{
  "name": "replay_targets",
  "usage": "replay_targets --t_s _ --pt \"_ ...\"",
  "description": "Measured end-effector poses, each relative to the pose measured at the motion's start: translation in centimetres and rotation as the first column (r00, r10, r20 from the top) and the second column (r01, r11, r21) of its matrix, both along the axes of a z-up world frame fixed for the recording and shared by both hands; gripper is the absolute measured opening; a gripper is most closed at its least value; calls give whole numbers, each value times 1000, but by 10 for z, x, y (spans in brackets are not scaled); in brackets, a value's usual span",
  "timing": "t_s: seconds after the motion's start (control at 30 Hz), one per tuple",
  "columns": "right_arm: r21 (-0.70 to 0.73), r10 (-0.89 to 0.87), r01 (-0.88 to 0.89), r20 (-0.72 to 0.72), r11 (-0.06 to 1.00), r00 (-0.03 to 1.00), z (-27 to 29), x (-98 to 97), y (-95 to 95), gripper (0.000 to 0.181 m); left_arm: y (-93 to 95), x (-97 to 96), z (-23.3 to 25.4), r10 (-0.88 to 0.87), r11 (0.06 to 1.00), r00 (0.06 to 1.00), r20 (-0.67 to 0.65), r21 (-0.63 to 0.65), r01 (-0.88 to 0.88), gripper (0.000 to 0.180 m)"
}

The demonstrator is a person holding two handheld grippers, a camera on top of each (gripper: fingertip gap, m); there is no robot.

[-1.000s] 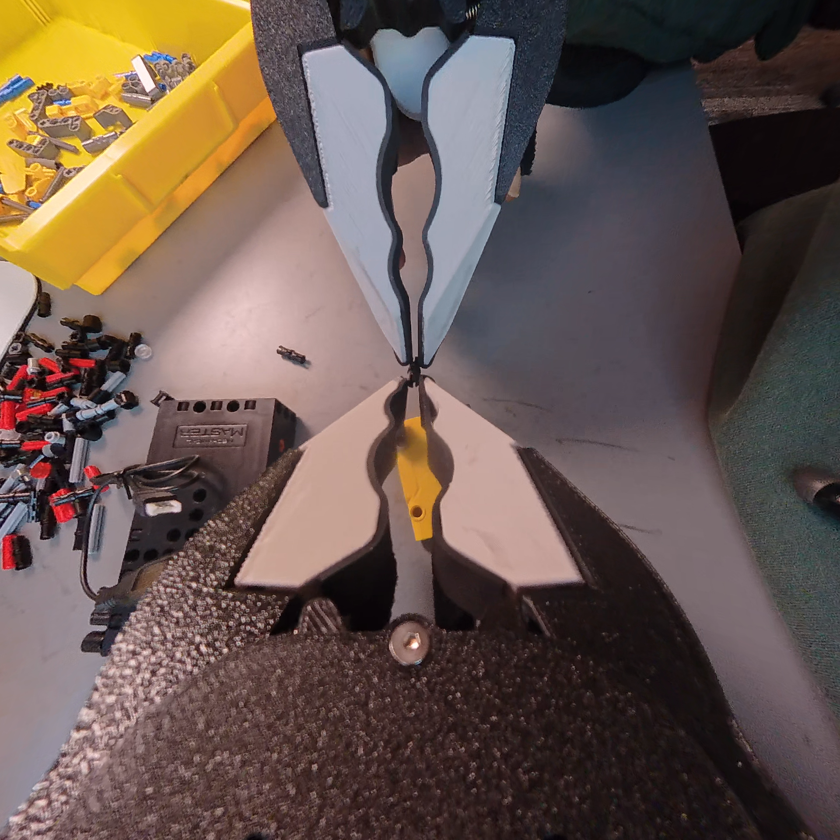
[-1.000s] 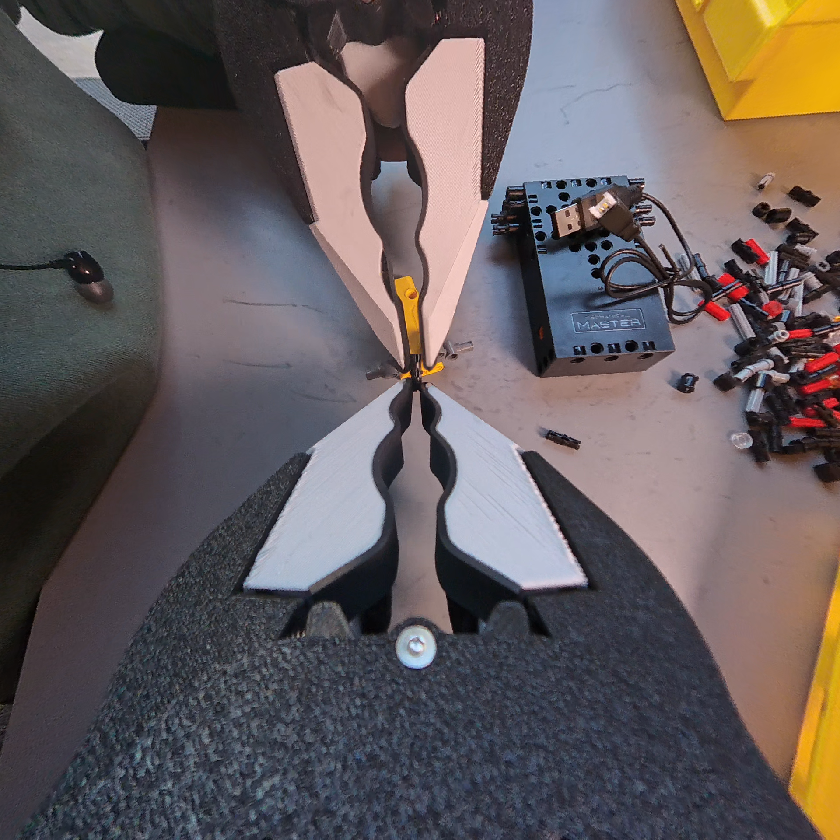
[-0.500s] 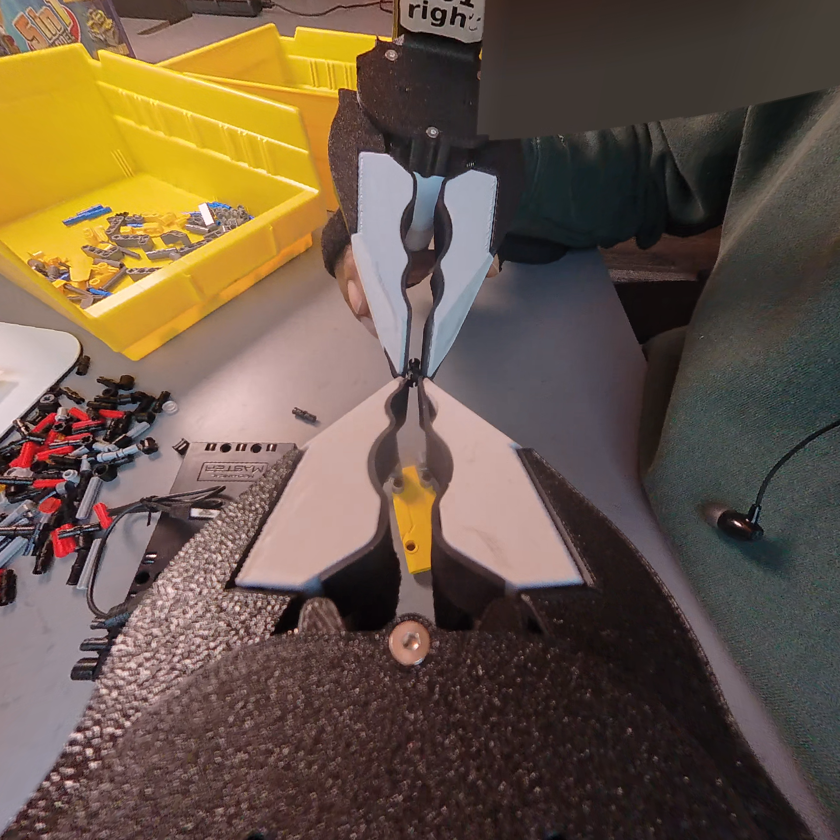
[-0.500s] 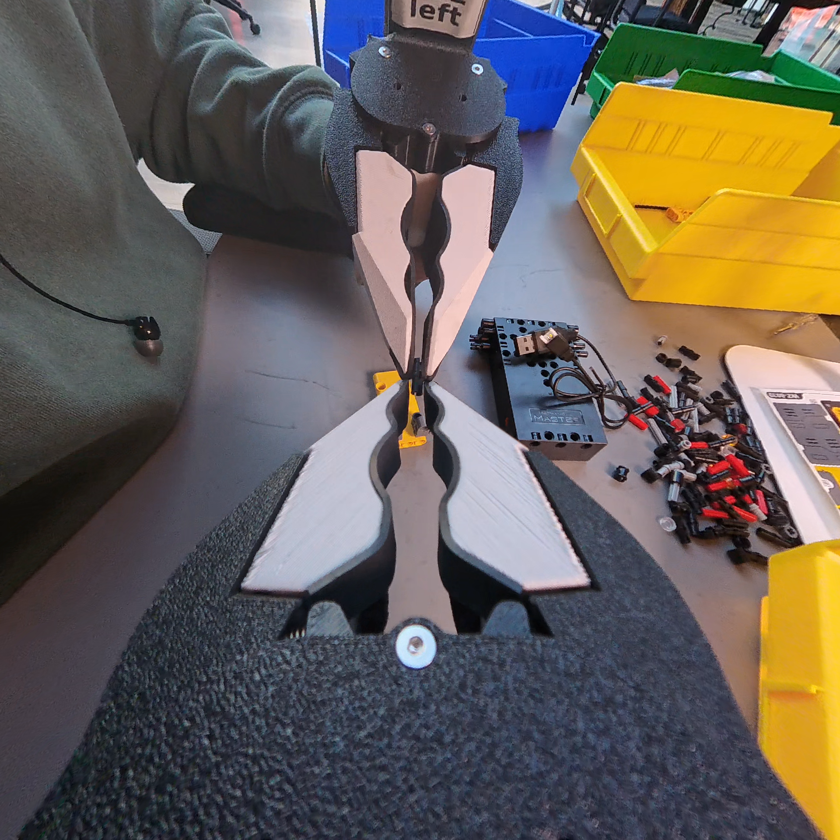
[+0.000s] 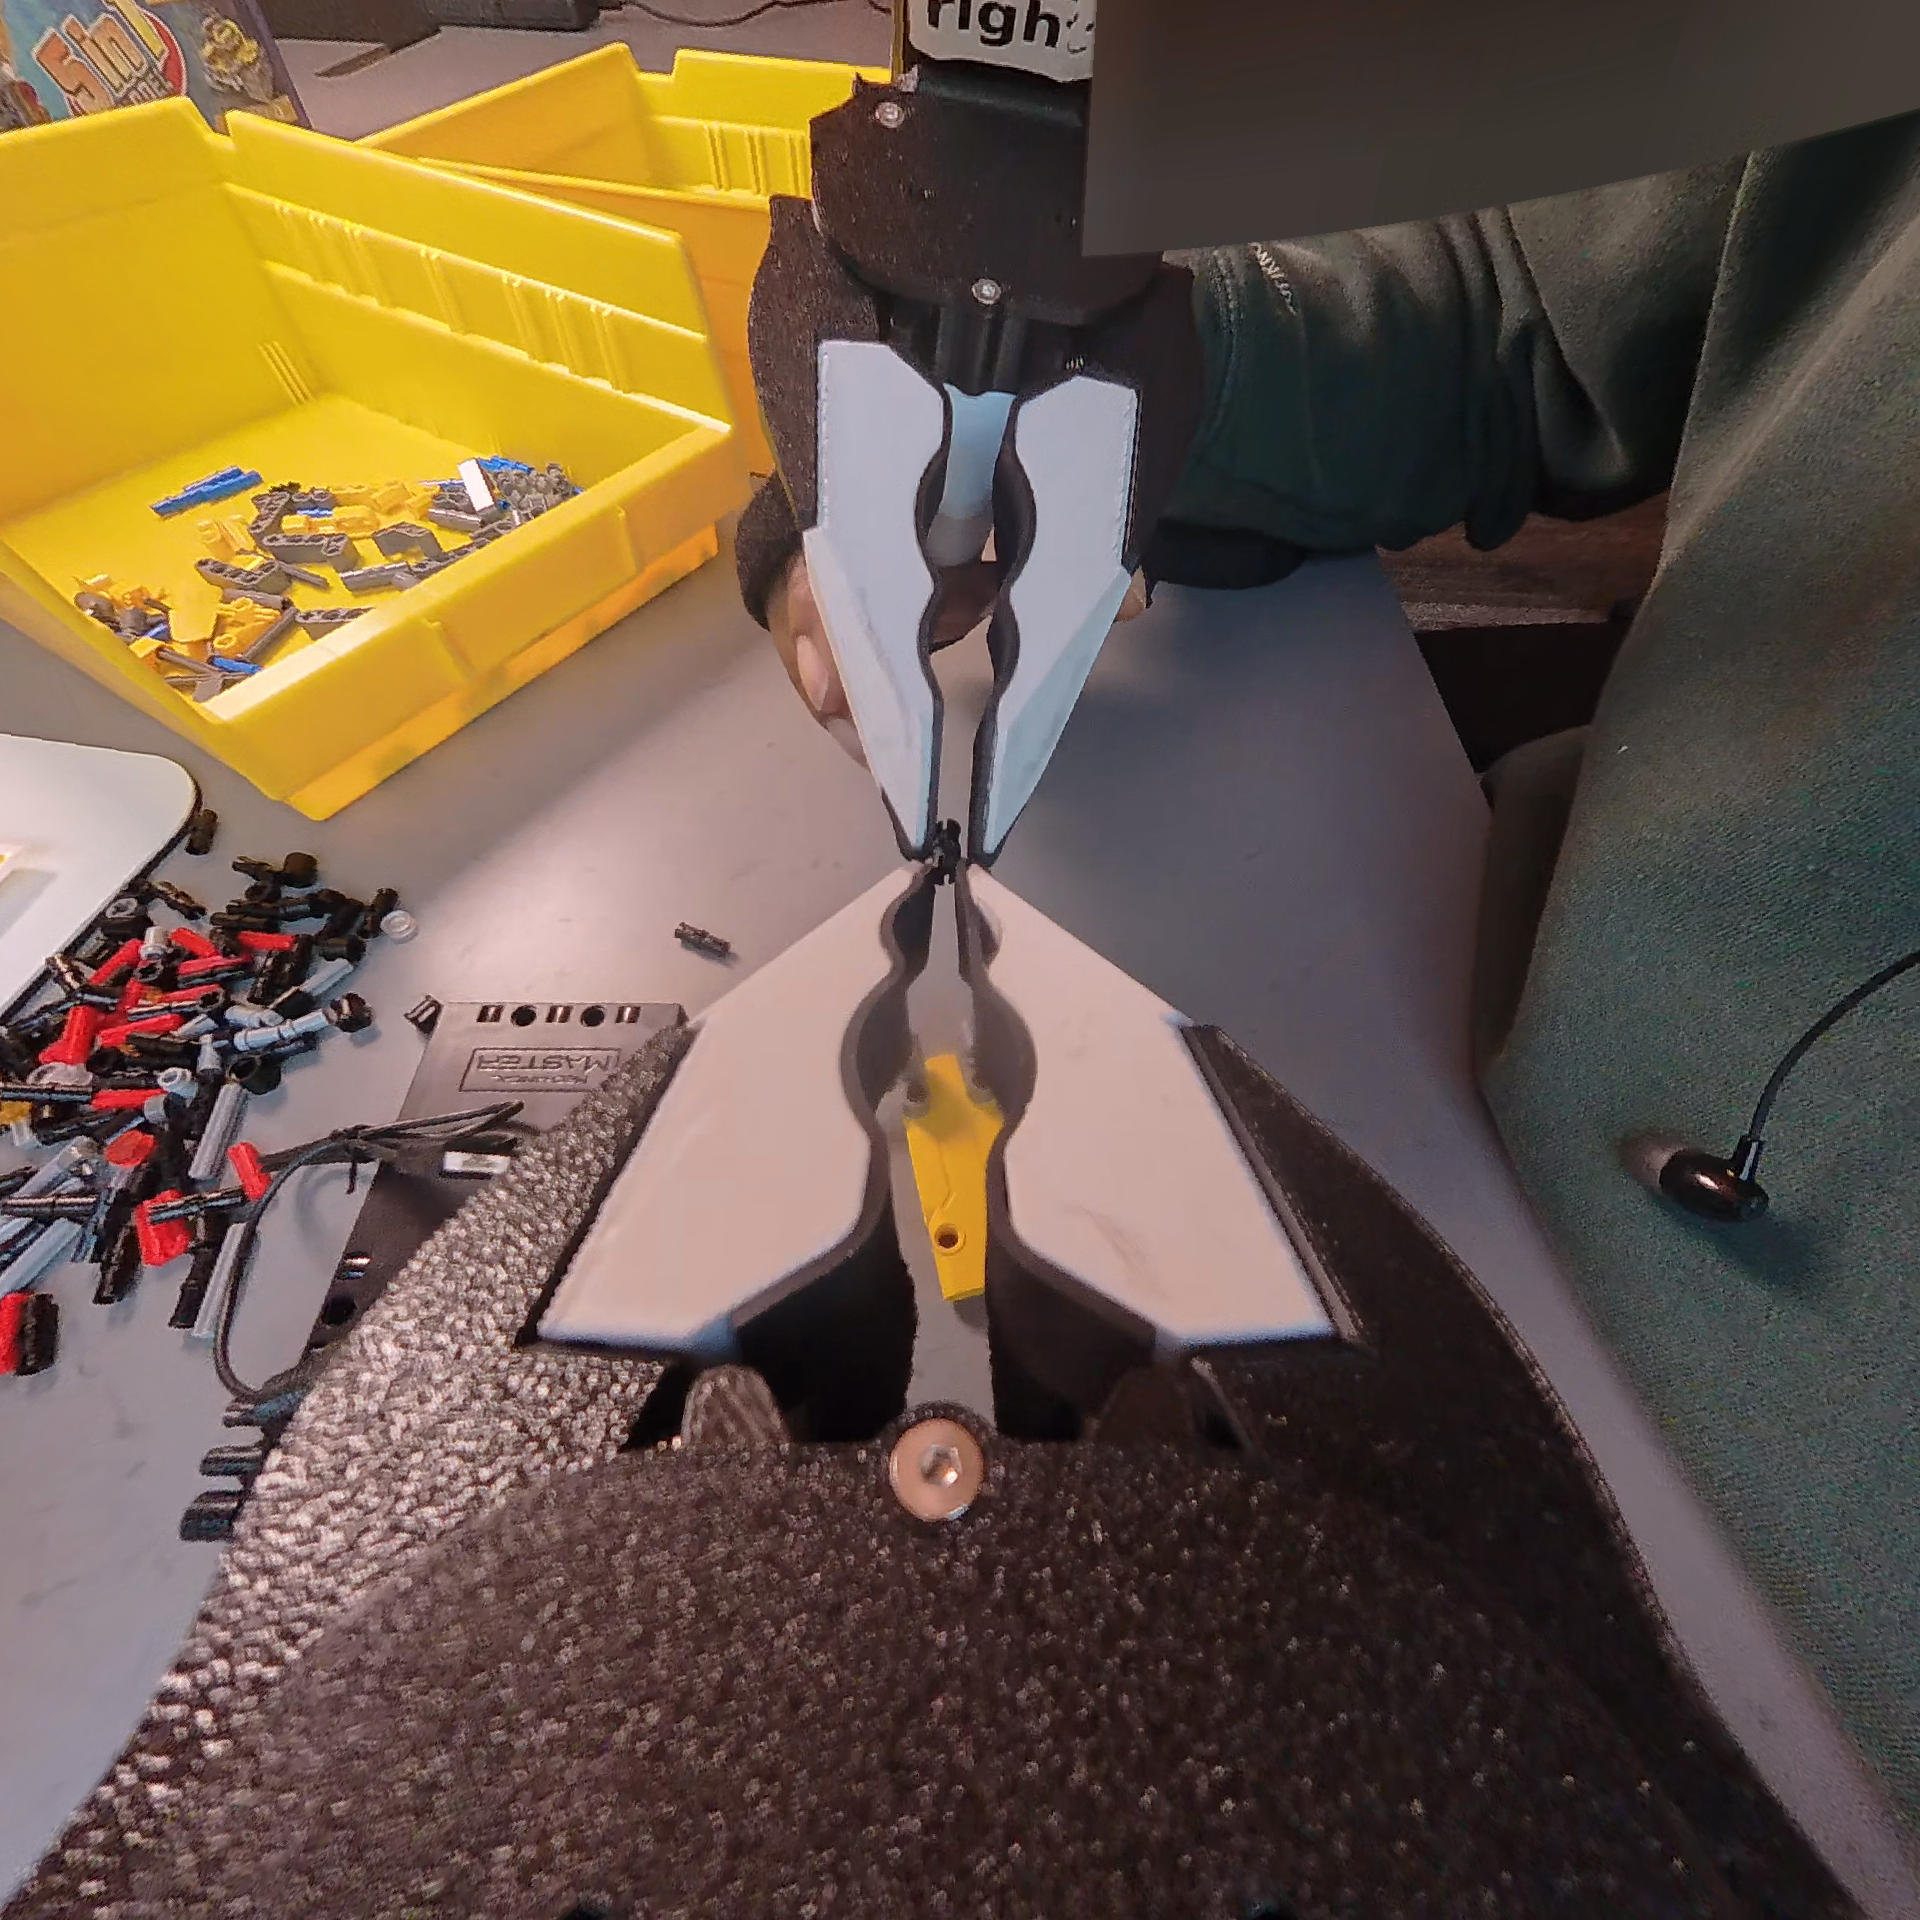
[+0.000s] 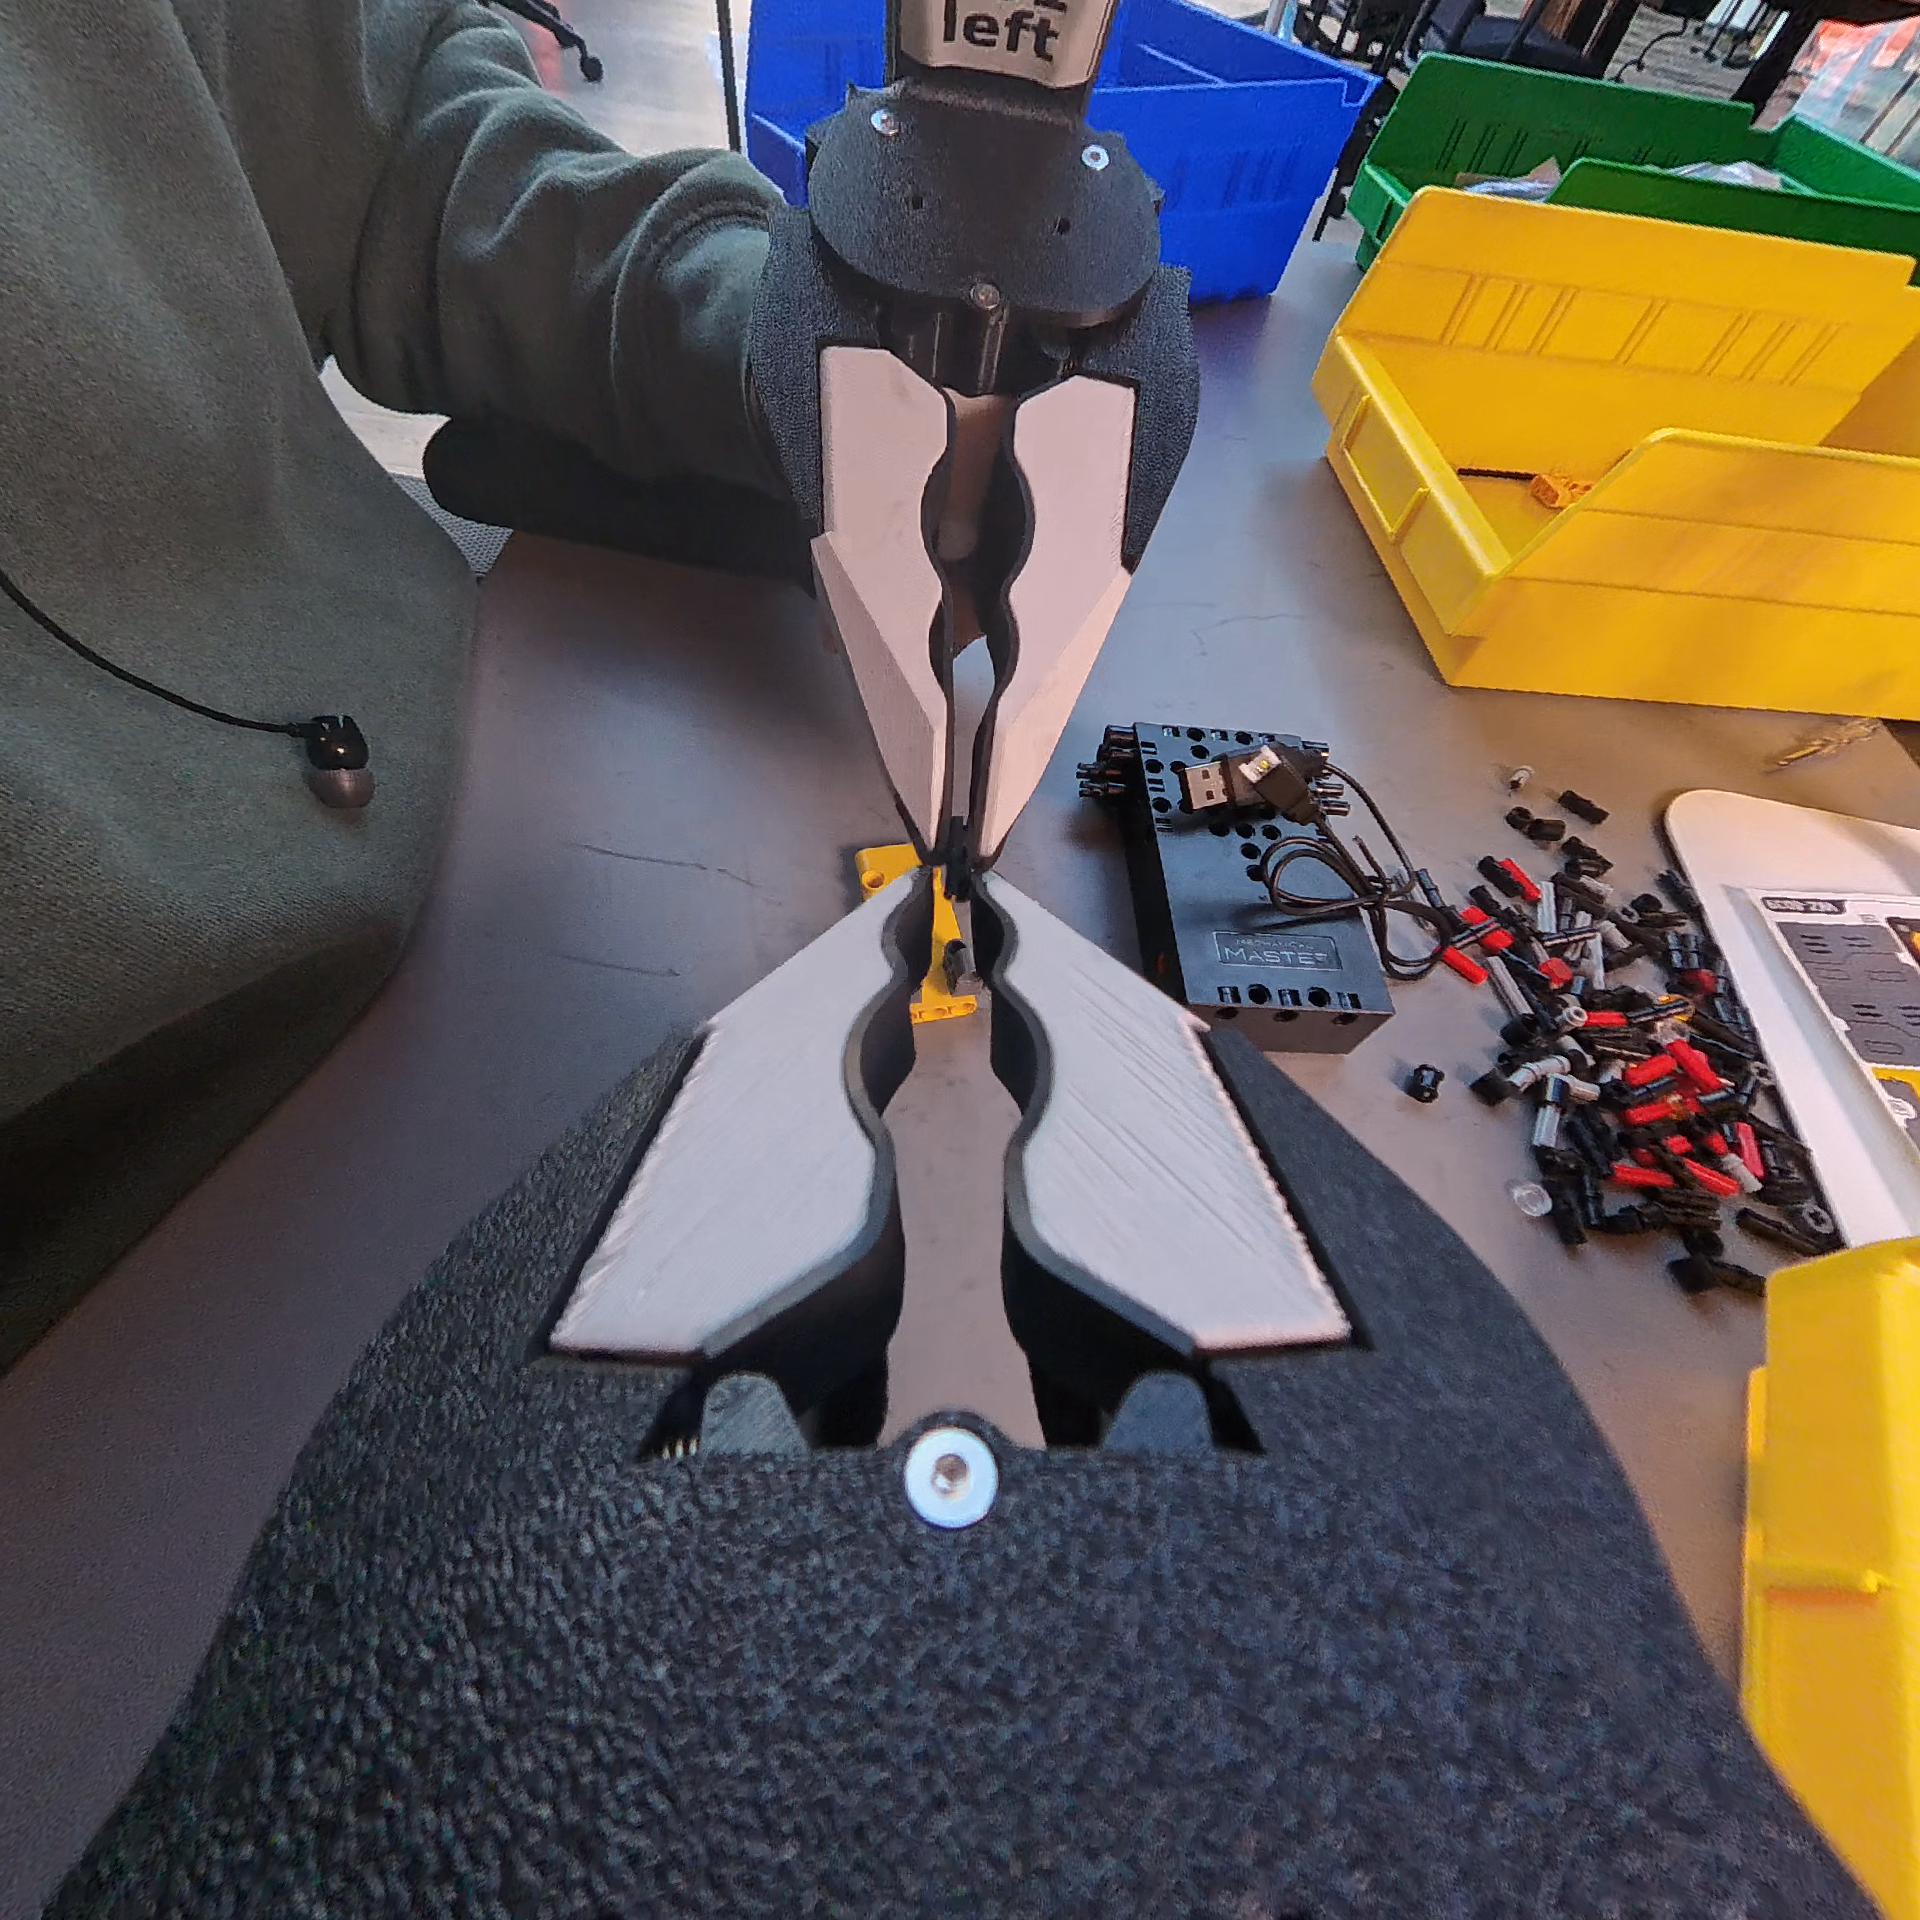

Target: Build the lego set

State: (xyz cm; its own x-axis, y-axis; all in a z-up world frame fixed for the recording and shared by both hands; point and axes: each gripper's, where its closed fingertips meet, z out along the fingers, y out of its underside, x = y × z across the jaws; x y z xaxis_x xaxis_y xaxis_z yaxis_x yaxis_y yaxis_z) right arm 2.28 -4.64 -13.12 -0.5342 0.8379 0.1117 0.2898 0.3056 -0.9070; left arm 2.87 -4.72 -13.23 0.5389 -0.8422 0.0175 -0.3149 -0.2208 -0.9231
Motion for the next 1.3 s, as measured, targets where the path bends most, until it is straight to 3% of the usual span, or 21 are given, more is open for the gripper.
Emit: replay_targets --t_s 0.43,0.53,0.87,1.3 --pt "27 -7 7 21 1000 1000 -5 -2 0 2 0 -3 -7 2 1000 999 -33 -25 -3 6" --pt "135 -43 32 76 990 996 -25 -1 11 2 4 -16 -20 48 997 992 -119 -48 -54 11" --pt "238 -20 -21 169 971 985 -53 -3 9 2 -2 -16 -57 18 993 954 -299 -110 -53 11" --pt "241 -10 -36 187 970 982 -55 -3 7 2 1 -12 -59 18 996 941 -337 -74 -46 6"
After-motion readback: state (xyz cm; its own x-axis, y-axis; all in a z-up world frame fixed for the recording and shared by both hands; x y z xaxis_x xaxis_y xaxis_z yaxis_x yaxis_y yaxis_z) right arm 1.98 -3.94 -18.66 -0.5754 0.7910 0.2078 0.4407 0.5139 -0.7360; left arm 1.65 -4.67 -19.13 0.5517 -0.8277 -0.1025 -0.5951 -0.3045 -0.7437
